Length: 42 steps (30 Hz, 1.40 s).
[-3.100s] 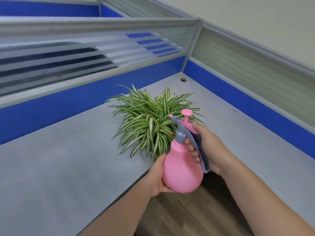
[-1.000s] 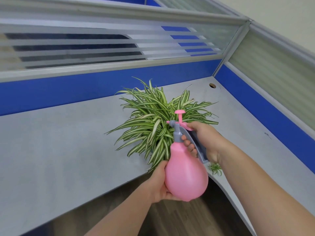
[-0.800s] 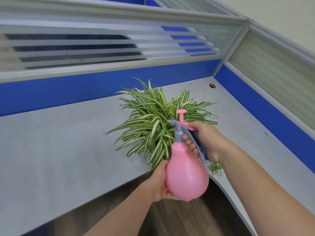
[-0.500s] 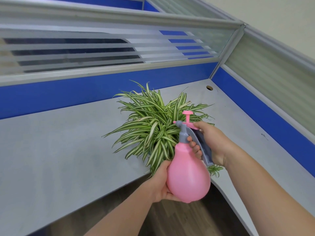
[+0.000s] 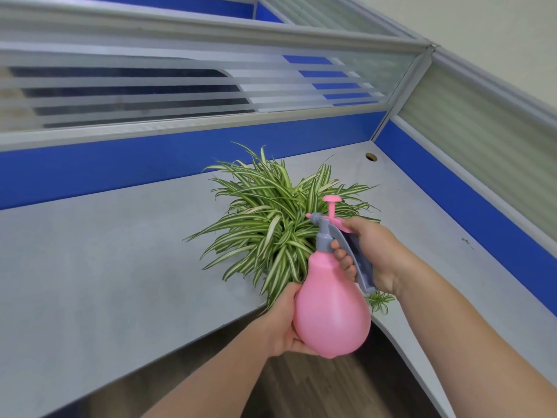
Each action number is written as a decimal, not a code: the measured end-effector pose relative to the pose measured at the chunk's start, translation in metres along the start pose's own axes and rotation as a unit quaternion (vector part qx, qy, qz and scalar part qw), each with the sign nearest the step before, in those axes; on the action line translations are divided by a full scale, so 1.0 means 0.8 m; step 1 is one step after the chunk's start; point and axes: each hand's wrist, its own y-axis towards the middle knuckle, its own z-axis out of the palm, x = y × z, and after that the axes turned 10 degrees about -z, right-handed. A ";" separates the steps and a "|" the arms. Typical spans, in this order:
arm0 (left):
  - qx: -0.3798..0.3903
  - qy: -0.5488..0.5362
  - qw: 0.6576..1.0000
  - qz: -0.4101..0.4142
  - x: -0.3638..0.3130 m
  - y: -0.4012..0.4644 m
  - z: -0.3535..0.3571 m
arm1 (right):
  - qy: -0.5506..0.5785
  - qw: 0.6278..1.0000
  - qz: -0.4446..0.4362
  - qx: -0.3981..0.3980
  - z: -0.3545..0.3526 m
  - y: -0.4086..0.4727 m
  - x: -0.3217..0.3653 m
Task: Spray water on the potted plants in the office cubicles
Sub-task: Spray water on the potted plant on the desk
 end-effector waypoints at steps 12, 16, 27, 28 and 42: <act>-0.037 0.017 0.997 0.059 0.008 -0.038 -0.020 | -0.015 0.997 -0.052 0.045 0.020 -0.032 0.000; -0.070 0.010 0.993 0.092 0.007 -0.082 -0.044 | -0.025 0.993 -0.073 0.087 0.050 -0.048 0.005; -0.158 -0.134 0.960 0.189 0.005 -0.187 -0.149 | -0.095 0.965 -0.118 0.214 0.176 -0.047 0.020; -0.170 -0.153 0.952 0.202 0.005 -0.191 -0.161 | -0.099 0.963 -0.122 0.220 0.188 -0.045 0.019; -0.234 -0.293 0.897 0.233 -0.015 -0.198 -0.274 | -0.121 0.961 -0.140 0.204 0.334 0.004 -0.061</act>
